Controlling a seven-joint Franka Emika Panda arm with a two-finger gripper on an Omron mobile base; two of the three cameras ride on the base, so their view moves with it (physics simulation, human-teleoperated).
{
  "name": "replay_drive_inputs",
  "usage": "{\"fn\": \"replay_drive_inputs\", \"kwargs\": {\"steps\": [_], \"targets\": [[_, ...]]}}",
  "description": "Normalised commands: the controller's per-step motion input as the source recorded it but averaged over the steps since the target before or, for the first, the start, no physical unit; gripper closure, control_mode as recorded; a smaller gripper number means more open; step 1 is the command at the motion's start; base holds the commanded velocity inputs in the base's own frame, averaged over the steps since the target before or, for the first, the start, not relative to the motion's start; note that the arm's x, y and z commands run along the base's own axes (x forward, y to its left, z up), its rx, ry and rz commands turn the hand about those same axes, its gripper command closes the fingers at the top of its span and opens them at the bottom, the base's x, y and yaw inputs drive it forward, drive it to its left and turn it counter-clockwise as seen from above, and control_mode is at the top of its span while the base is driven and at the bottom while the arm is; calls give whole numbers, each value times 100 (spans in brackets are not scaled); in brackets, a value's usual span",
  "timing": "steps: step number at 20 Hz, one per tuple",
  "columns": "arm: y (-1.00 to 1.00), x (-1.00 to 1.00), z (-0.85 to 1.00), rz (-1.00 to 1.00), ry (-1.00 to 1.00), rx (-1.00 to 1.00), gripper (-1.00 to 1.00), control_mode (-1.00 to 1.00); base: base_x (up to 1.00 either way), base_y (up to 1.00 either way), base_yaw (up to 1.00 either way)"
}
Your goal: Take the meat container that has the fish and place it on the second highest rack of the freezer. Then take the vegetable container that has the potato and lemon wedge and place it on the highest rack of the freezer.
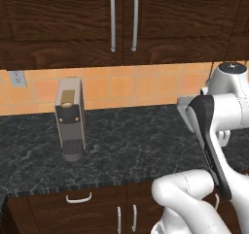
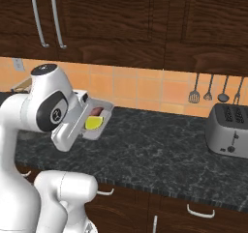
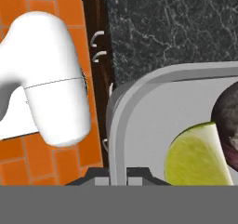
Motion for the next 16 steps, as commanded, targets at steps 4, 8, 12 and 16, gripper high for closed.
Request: {"fn": "replay_drive_inputs", "kwargs": {"steps": [4,8,12,16], "targets": [[25,-23,0,0,-8,0,100,-100,0,0,0],[18,-16,4,0,-4,0,100,-100,0,0,0],[0,-19,10,0,0,0,100,-100,0,0,0],[0,-13,1,0,0,0,100,-100,0,0,0]]}}
